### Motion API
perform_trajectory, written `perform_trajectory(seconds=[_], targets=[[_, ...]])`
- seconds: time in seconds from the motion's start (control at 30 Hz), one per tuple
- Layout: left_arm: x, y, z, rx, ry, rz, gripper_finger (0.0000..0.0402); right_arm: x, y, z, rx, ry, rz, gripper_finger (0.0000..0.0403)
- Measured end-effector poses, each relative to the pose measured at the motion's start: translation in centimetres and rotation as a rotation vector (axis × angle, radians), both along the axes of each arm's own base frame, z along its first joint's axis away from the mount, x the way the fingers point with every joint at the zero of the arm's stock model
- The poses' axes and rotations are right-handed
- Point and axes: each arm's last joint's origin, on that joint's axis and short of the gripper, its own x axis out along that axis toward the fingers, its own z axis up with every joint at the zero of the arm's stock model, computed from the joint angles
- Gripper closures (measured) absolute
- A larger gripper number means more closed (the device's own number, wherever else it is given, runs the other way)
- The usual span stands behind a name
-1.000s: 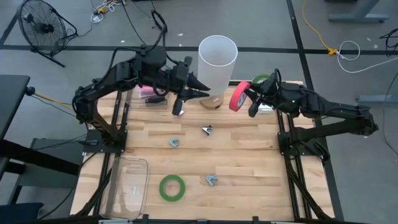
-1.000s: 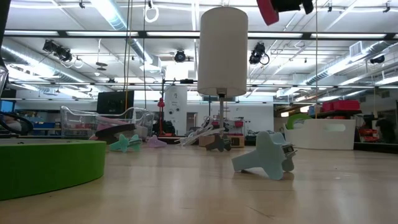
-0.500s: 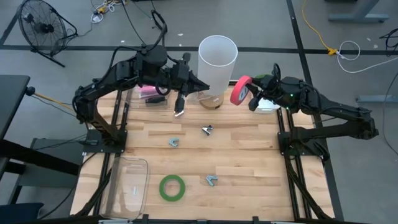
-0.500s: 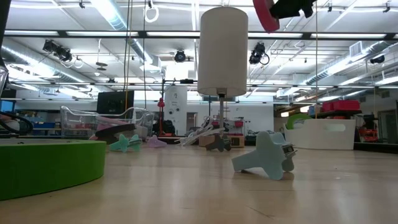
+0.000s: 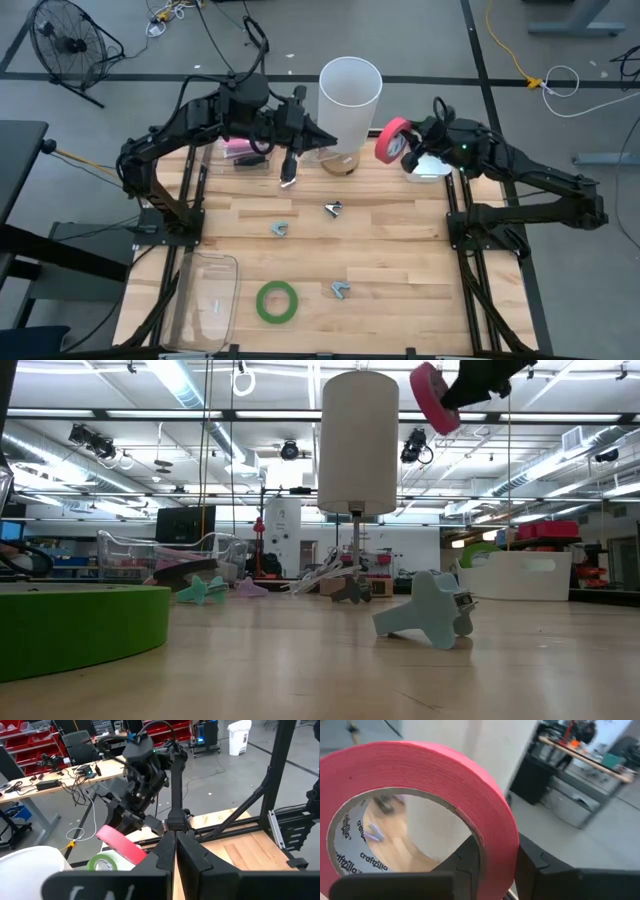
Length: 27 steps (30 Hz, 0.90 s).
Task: Pick and place Stapler, Stapler remover, tape
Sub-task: Put the pink tape into the white bin
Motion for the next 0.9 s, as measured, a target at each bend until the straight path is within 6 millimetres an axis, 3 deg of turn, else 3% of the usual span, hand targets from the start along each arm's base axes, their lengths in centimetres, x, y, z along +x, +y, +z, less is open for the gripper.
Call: perform_trajectory(seconds=[0.27,0.7,0.9], targets=[[0.0,0.0,0.0,0.000,0.000,0.000,0.0381,-0.7,-0.5,-0.7,-0.087,0.191,-0.087,0.0323],[0.0,0.0,0.0,0.000,0.000,0.000,0.0381,-0.7,-0.6,-0.8,-0.088,0.211,-0.054,0.0323],[0.0,0.0,0.0,0.000,0.000,0.000,0.0381,-1.6,-1.6,-1.9,-0.051,0.350,-0.110,0.0323]])
